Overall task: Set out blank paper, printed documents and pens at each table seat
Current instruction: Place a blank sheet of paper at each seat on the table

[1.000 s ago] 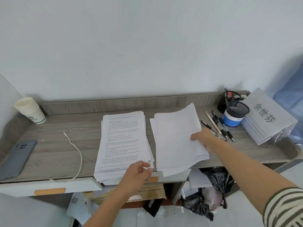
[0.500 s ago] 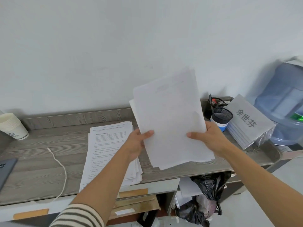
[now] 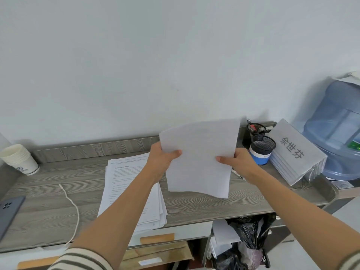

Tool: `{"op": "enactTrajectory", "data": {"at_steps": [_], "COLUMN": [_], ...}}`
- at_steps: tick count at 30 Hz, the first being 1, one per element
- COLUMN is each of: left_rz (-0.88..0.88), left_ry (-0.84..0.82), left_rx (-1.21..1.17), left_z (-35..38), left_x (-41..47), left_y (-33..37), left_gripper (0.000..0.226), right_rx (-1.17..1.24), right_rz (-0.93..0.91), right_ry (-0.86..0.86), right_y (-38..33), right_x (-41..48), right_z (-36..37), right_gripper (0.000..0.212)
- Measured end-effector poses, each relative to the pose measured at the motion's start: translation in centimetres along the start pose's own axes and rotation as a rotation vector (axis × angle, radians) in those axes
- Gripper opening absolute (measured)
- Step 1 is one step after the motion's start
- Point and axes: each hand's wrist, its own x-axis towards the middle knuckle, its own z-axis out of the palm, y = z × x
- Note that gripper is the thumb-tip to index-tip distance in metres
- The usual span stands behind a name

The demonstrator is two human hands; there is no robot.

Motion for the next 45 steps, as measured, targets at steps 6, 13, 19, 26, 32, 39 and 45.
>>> {"op": "enactTrajectory", "data": {"at_steps": [6, 13, 19, 26, 32, 39, 45], "left_rz": [0.099, -0.048, -0.081, -0.214, -0.301, -0.416, -0.548], "left_ry": [0.140, 0.080, 0.056, 0.093, 0.336, 0.748, 1.137], "left_rx": [0.061, 0.223, 0.173, -0.051, -0.145, -0.077, -0.161], "left_z": [1.3, 1.1, 1.0, -4.5, -6.8, -5.1, 1.0], "left_x": [-0.8, -1.7, -3.2, -11.1, -20.2, -31.3, -43.6], "left_y": [-1.0, -4.5, -3.2, -1.6, -5.1, -9.8, -11.7], "left_gripper": [0.032, 0.029, 0.012, 0.018, 0.021, 0.029, 0.026], "right_rx": [0.037, -0.042, -0.125, -0.134, -0.002, -0.082, -0.248], "right_rz": [-0.158, 0.072, 0.009, 0.016, 0.184, 0.271, 0.221], "right_ry": [0.239, 0.034, 0.076, -0.078, -0.318, -0.652, -0.975], "right_y": [-0.3, 4.0, 2.4, -0.7, 0.4, 4.2, 7.0], "right_x": [-0.3, -2.0, -3.1, -8.0, -13.0, -17.2, -21.5], "right_z": [2.6, 3.2, 4.2, 6.4, 10.3, 13.1, 13.8], "right_gripper": [0.005, 0.033, 0.014, 0.014, 0.014, 0.019, 0.011]}}
